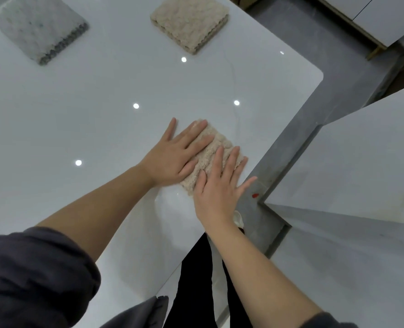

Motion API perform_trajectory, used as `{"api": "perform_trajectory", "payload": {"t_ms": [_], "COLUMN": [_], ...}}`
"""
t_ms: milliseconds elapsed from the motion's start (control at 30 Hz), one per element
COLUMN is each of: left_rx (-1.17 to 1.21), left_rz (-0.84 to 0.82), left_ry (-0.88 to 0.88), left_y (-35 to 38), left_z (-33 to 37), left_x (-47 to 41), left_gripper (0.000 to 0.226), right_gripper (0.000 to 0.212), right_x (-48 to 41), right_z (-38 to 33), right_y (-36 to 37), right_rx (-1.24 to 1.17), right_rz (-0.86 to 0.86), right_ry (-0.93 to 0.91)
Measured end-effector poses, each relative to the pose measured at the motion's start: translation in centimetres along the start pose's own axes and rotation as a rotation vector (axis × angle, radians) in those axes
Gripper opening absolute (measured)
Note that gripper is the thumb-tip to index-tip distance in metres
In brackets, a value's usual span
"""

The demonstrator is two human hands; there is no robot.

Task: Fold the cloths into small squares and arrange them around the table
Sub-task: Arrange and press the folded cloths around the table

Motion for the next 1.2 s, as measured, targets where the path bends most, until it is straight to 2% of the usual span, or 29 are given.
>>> {"api": "perform_trajectory", "payload": {"t_ms": [100,200,333,433,533,733,933,1200], "left_rx": [0.006,0.023,0.041,0.026,-0.016,-0.036,0.025,0.023], "left_rz": [0.020,0.120,0.232,0.189,0.123,0.071,0.063,-0.005], "left_ry": [-0.033,-0.167,-0.320,-0.407,-0.455,-0.452,-0.541,-0.644], "left_y": [-0.3,-2.1,-3.9,-1.9,0.8,0.7,-1.7,-3.1], "left_z": [0.0,-0.4,1.9,3.0,2.3,2.1,1.9,2.8], "left_x": [0.2,1.1,1.0,0.7,1.7,1.8,1.1,-3.7], "left_gripper": [0.059,0.062,0.063,0.064,0.065,0.066,0.064,0.060], "right_gripper": [0.067,0.063,0.061,0.061,0.062,0.063,0.060,0.055], "right_x": [0.1,0.0,-3.0,-4.4,-4.5,-4.6,-6.3,-12.3], "right_z": [0.3,2.4,1.1,-0.2,0.5,0.4,0.8,4.0], "right_y": [-0.4,-2.9,-4.5,-3.0,-1.6,-1.6,-3.7,-7.1], "right_rx": [0.062,0.105,0.096,0.216,0.300,0.294,0.186,0.254], "right_rz": [-0.061,-0.035,-0.069,-0.144,-0.207,-0.285,-0.384,-0.428], "right_ry": [-0.036,-0.094,-0.314,-0.497,-0.583,-0.608,-0.656,-0.748]}}
Point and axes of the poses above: each hand's wrist, its own x-axis away from the middle knuckle, its own y-axis out of the palm, z = x × y, the point moved 10 cm from there along -x, towards the middle knuckle, and after that the axes turned 9 degrees about -y, right-handed, at the moved point
